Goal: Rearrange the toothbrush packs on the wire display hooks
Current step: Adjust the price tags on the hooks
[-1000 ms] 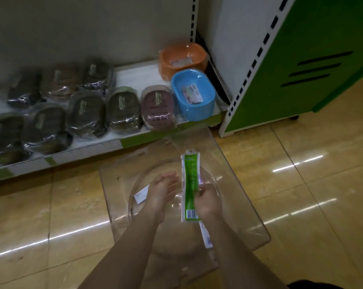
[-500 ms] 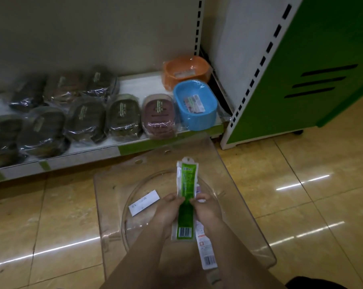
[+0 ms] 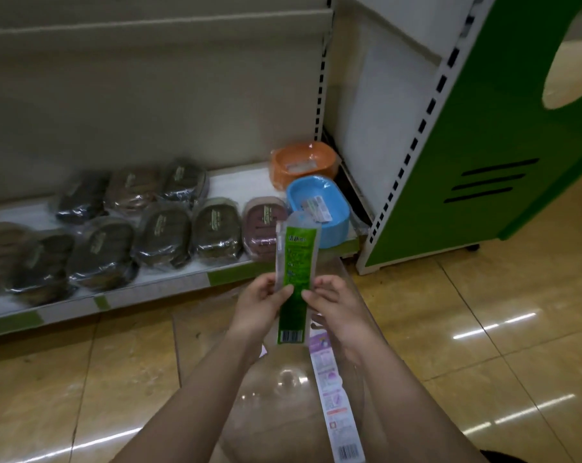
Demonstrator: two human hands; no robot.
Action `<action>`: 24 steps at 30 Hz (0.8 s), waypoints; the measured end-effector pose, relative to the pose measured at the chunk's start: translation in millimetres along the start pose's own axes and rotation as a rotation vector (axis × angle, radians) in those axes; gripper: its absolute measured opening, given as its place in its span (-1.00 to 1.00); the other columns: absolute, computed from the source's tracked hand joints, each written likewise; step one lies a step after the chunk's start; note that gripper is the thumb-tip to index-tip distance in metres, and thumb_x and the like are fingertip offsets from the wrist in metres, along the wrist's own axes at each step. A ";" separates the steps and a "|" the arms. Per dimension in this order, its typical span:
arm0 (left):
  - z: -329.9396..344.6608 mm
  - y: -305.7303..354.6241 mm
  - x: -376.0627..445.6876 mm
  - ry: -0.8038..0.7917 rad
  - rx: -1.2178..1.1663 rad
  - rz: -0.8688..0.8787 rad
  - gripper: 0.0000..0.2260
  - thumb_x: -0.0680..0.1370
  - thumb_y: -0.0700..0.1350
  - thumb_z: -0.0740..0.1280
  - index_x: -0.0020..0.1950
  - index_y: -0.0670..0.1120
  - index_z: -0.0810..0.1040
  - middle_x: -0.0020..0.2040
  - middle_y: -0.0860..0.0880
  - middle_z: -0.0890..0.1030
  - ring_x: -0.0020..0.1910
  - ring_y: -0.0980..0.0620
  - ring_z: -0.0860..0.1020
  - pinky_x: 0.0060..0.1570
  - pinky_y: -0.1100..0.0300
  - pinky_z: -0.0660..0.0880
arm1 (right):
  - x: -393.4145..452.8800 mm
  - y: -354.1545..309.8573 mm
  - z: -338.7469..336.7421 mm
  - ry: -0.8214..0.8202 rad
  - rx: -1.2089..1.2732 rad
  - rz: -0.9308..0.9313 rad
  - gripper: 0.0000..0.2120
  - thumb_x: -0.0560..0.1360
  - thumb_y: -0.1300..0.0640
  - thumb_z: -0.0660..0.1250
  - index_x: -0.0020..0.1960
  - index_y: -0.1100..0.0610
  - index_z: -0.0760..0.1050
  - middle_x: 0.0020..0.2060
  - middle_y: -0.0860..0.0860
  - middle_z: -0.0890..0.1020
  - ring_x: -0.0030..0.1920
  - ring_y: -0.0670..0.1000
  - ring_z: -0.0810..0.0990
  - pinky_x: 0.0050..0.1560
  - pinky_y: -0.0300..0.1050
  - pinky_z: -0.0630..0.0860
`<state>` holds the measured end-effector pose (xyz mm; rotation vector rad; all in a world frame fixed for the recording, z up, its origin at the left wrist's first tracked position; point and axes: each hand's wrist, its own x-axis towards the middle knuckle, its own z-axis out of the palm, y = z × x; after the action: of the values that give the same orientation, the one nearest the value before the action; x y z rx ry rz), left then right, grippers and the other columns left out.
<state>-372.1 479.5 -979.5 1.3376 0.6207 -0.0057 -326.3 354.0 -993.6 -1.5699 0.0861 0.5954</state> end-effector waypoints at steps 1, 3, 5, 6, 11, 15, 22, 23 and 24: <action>0.2 13.2 -0.7 -0.026 0.006 0.027 -0.85 0.53 -0.29 0.31 -0.01 -0.06 0.57 -0.04 -0.07 0.67 -0.06 0.01 0.62 -0.11 0.21 0.52 | -4.2 -12.4 -1.5 -0.012 0.006 -0.034 -0.85 0.49 0.25 0.36 -0.01 0.09 0.44 -0.02 0.08 0.62 -0.02 0.05 0.60 -0.01 -0.06 0.53; 1.7 37.6 -3.7 -0.068 0.020 0.075 -0.85 0.53 -0.26 0.33 0.01 -0.03 0.59 -0.04 -0.03 0.68 -0.07 0.06 0.63 -0.16 0.26 0.51 | -11.7 -38.3 -4.9 -0.022 0.013 -0.089 -0.84 0.49 0.23 0.36 0.04 0.13 0.45 0.03 0.12 0.62 0.05 0.08 0.61 0.06 -0.02 0.54; 3.6 60.5 -7.8 -0.076 0.007 0.129 -0.85 0.53 -0.26 0.33 -0.02 -0.03 0.59 -0.10 0.01 0.68 -0.13 0.11 0.63 -0.25 0.32 0.51 | -16.6 -65.6 -6.6 -0.029 -0.006 -0.146 -0.80 0.49 0.24 0.36 0.09 0.19 0.45 0.04 0.15 0.63 0.07 0.10 0.60 0.10 0.02 0.53; 4.5 72.5 -9.9 -0.073 -0.011 0.156 -0.86 0.52 -0.27 0.34 -0.03 -0.04 0.59 -0.11 0.01 0.68 -0.14 0.11 0.63 -0.24 0.30 0.52 | -18.4 -80.0 -6.5 -0.035 -0.026 -0.181 -0.78 0.49 0.25 0.36 0.11 0.20 0.45 0.04 0.17 0.63 0.08 0.11 0.60 0.12 0.03 0.52; 3.0 130.9 -26.3 -0.036 -0.072 0.277 -0.87 0.51 -0.25 0.35 -0.01 -0.05 0.60 -0.11 0.01 0.68 -0.11 0.04 0.62 -0.16 0.20 0.56 | -33.6 -145.6 2.5 -0.128 -0.045 -0.319 -0.78 0.51 0.21 0.34 0.15 0.12 0.48 0.07 0.09 0.63 0.09 0.01 0.60 0.00 -0.19 0.59; -4.9 174.8 -44.1 -0.014 -0.080 0.328 -0.89 0.50 -0.20 0.38 -0.02 -0.02 0.60 -0.13 0.02 0.69 -0.15 0.05 0.66 -0.16 0.11 0.54 | -49.5 -188.2 14.3 -0.195 -0.027 -0.414 -0.83 0.52 0.21 0.31 0.09 0.04 0.52 0.03 0.04 0.65 0.01 -0.08 0.63 -0.13 -0.35 0.57; -20.1 247.7 -82.4 0.042 -0.098 0.482 -0.81 0.47 -0.22 0.41 0.06 -0.18 0.51 0.00 -0.17 0.66 -0.09 -0.03 0.64 -0.24 0.18 0.58 | -77.0 -254.8 39.4 -0.288 0.083 -0.498 -0.77 0.51 0.25 0.30 0.16 0.22 0.54 0.00 0.12 0.68 -0.03 0.04 0.67 -0.16 -0.25 0.59; -20.8 255.5 -88.5 0.073 -0.103 0.516 -0.79 0.47 -0.23 0.41 0.06 -0.20 0.48 0.02 -0.21 0.64 -0.09 -0.06 0.63 -0.25 0.17 0.59 | -82.0 -263.0 42.2 -0.305 0.083 -0.504 -0.77 0.52 0.24 0.31 0.16 0.21 0.55 0.01 0.12 0.68 -0.02 0.05 0.67 -0.17 -0.25 0.58; -20.9 262.4 -93.8 0.104 -0.110 0.558 -0.78 0.46 -0.24 0.42 0.03 -0.18 0.44 0.01 -0.23 0.62 -0.10 -0.07 0.62 -0.24 0.16 0.59 | -86.5 -270.6 44.9 -0.315 0.077 -0.509 -0.77 0.52 0.23 0.31 0.16 0.20 0.54 0.01 0.12 0.68 -0.02 0.05 0.67 -0.18 -0.24 0.58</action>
<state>-368.0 533.6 -705.4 1.3710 0.3118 0.5457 -305.1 399.7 -710.4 -1.3350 -0.5089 0.4199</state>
